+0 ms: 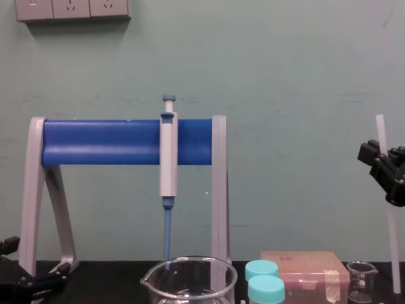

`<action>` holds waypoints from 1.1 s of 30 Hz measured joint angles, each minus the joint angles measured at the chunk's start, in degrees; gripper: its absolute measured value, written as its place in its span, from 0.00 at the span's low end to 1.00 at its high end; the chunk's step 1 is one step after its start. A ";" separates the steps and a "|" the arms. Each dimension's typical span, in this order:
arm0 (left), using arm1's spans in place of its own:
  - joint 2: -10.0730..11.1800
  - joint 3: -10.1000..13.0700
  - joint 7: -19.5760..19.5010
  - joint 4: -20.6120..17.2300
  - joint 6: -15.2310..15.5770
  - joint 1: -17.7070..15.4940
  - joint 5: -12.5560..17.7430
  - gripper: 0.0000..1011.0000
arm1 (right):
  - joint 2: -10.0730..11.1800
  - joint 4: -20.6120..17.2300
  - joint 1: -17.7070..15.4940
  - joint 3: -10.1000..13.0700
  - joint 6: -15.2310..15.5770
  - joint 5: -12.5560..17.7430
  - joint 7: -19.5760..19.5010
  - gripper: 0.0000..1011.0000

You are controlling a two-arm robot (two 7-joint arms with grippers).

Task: Pick up the stirring rod with one hand, then place it down.

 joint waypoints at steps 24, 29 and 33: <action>0.00 0.00 0.00 0.00 0.00 0.00 0.00 0.99 | 0.02 0.00 0.00 0.00 -0.02 0.00 0.00 0.07; 0.00 0.00 0.00 0.00 0.00 0.00 0.00 0.99 | 0.02 0.00 0.00 0.00 -0.02 0.00 0.00 0.07; 0.00 0.00 0.00 0.00 0.00 0.00 0.00 0.99 | 0.02 0.00 0.00 0.00 -0.02 0.00 0.00 0.07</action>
